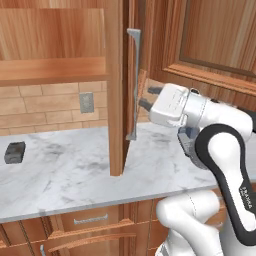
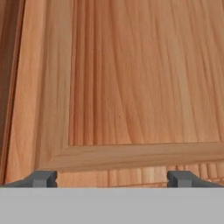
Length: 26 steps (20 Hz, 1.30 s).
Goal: Close all open cabinet doors.
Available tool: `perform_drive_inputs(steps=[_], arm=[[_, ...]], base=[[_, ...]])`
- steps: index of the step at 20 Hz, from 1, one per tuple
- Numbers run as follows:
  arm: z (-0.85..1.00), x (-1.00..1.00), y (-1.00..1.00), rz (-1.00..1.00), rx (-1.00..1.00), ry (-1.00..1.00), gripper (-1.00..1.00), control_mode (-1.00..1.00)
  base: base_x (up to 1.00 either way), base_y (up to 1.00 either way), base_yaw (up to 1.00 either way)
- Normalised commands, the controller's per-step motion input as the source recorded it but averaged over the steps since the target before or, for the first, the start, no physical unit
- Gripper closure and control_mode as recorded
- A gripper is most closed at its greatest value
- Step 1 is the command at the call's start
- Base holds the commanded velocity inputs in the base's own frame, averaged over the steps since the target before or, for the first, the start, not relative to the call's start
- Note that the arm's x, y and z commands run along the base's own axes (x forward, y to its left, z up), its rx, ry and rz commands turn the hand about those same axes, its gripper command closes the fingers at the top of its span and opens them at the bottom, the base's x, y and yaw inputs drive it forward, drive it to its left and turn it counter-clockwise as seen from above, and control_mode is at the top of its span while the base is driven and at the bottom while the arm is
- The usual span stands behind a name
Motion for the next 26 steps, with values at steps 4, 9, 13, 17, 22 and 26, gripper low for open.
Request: perform_drive_inputs(steps=[4, 9, 13, 17, 22, 26], arm=[[-0.08, 0.1, 0.31, 0.0, 0.0, 0.0, -1.0, -1.0], [0.0, 0.17, 0.3, -0.04, 0.0, -0.04, -1.0, -1.0], [0.0, 0.25, 0.28, -0.11, 0.0, -0.03, -1.0, -1.0], [0.0, 0.28, 0.29, -0.11, 0.0, -0.02, -1.0, -1.0], [0.0, 0.29, 0.29, -0.1, 0.0, 0.0, -1.0, -1.0], [0.0, 0.25, 0.26, -0.08, 0.0, 0.0, -1.0, -1.0]], base=[[0.0, 0.0, 0.0], [0.0, 0.0, 0.0], [0.0, 0.0, 0.0], [0.0, 0.0, 0.0], [0.0, 0.0, 0.0], [0.0, 0.0, 0.0]])
